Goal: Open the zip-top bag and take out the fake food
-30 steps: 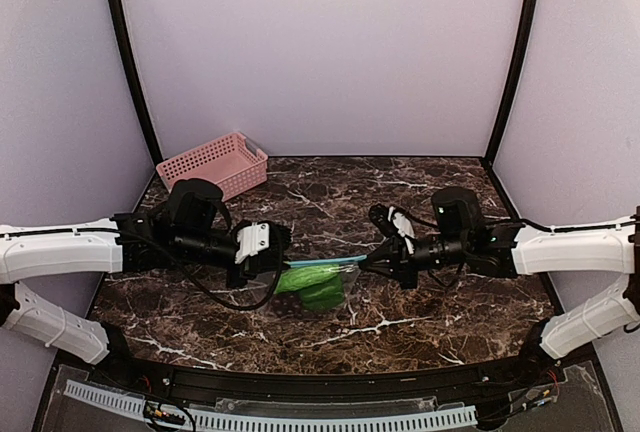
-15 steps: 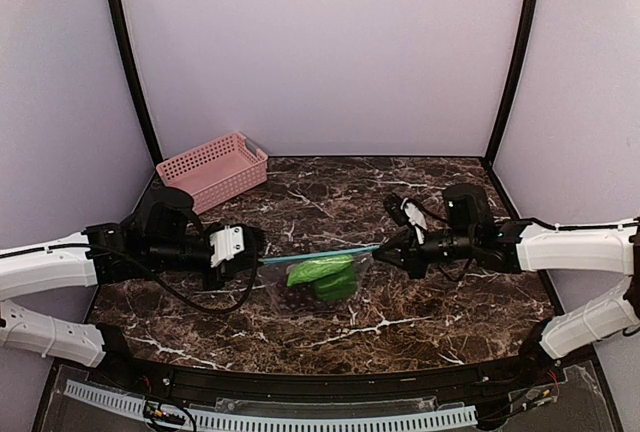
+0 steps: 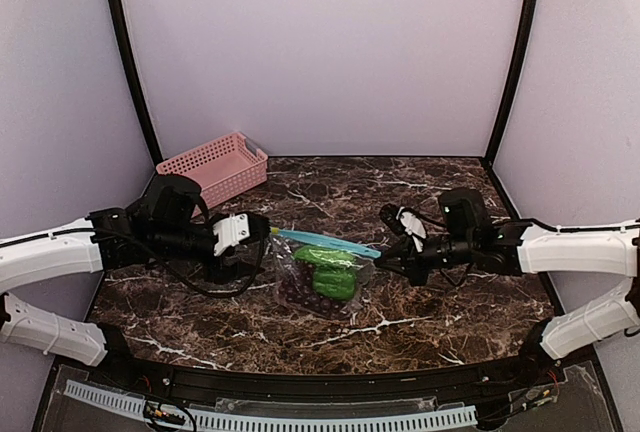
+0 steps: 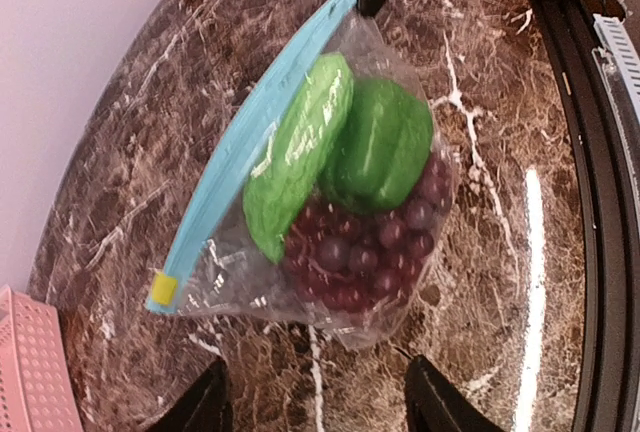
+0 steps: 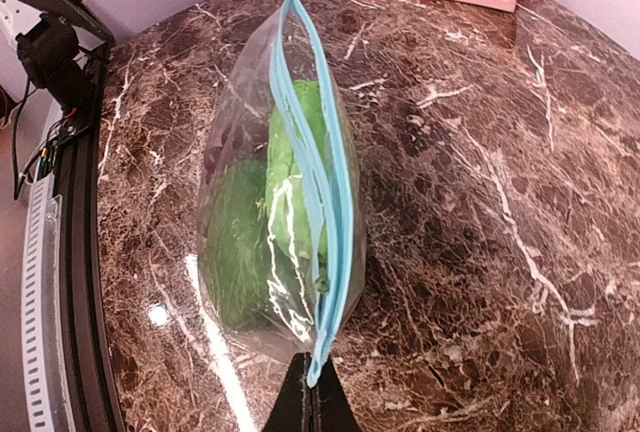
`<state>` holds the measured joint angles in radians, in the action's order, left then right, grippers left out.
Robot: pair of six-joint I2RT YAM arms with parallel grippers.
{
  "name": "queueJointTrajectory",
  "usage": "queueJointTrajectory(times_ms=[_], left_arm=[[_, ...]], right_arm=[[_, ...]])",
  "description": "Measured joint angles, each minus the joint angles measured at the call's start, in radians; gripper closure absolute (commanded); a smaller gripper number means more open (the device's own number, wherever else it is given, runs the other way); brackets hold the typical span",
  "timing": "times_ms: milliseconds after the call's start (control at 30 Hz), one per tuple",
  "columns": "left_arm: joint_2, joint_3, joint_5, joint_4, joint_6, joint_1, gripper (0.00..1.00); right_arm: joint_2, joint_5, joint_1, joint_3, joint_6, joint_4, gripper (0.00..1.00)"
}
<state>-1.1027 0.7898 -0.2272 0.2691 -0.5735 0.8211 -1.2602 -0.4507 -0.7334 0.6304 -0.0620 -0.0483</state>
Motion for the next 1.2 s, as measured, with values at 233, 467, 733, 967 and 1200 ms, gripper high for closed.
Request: queueJointTrajectory(times_ms=[233, 467, 733, 967, 1200], left_arm=[[0.036, 0.045, 0.000, -0.074, 0.022, 0.000, 0.35], [-0.025, 0.108, -0.011, -0.077, 0.032, 0.000, 0.43], [-0.047, 0.157, -0.049, -0.032, -0.001, 0.000, 0.53], [-0.126, 0.185, -0.064, -0.023, -0.048, 0.000, 0.49], [-0.212, 0.214, -0.117, -0.024, -0.099, 0.000, 0.57]], right_arm=[[0.027, 0.008, -0.059, 0.015, -0.063, -0.005, 1.00], [0.058, 0.073, -0.125, 0.030, -0.146, -0.002, 1.00], [0.068, 0.187, -0.217, 0.030, -0.224, 0.000, 1.00], [0.068, 0.254, -0.275, 0.035, -0.267, 0.013, 1.00], [0.068, 0.284, -0.301, 0.038, -0.280, 0.027, 1.00]])
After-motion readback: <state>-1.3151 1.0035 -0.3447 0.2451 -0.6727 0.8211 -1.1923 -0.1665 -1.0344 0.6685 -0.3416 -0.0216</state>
